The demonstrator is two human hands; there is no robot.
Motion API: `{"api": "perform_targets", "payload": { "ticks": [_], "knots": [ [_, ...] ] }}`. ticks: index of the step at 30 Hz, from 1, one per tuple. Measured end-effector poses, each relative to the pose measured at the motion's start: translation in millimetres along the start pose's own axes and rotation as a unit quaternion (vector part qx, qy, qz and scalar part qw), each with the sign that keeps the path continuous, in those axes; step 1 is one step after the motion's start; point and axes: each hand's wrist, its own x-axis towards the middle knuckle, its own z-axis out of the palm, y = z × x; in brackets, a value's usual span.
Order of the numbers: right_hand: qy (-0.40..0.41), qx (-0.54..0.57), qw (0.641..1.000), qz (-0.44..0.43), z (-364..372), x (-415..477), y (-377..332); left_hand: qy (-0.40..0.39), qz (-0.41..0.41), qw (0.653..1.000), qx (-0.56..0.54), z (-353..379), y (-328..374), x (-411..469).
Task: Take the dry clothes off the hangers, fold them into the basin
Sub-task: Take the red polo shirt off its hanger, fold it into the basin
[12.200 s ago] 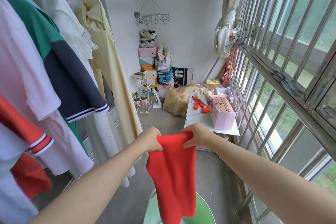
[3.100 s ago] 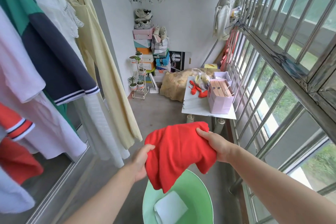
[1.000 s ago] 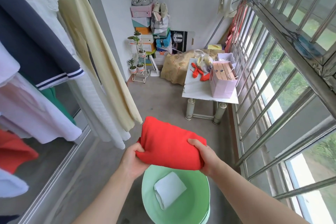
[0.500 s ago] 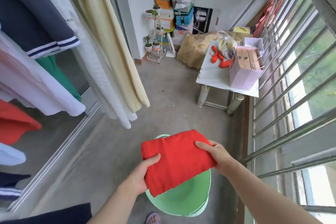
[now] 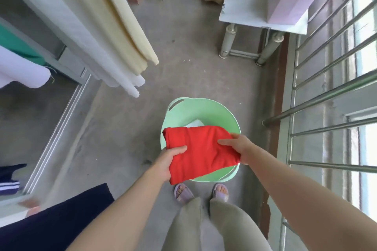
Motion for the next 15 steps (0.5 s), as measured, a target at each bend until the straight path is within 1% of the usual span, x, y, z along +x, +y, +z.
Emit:
{"api": "perform_targets", "payload": {
  "ticks": [2,5,8,10,13,15],
  "knots": [
    [0.027,-0.015,1.000,0.004,8.6,19.8,7.9,0.010,0.012,1.000,0.009,-4.7,-5.1,19.3],
    [0.043,-0.040,0.998,-0.004,17.0,57.2,29.1,0.040,0.012,0.999,0.016,-11.3,-14.9,49.9],
    [0.059,-0.126,0.987,-0.076,23.6,100.3,52.3,0.076,-0.013,0.997,0.005,-21.2,-36.9,97.5],
    [0.067,-0.188,0.974,-0.103,27.3,133.6,66.4,0.127,-0.008,0.992,0.006,-24.4,-55.6,137.4],
    [0.064,-0.252,0.959,-0.114,29.0,196.1,89.7,0.235,0.002,0.972,0.008,-25.0,-85.0,205.1],
    [0.064,-0.288,0.947,-0.130,29.2,236.2,98.5,0.275,-0.007,0.961,0.009,-22.8,-97.2,251.0]
  ]
}}
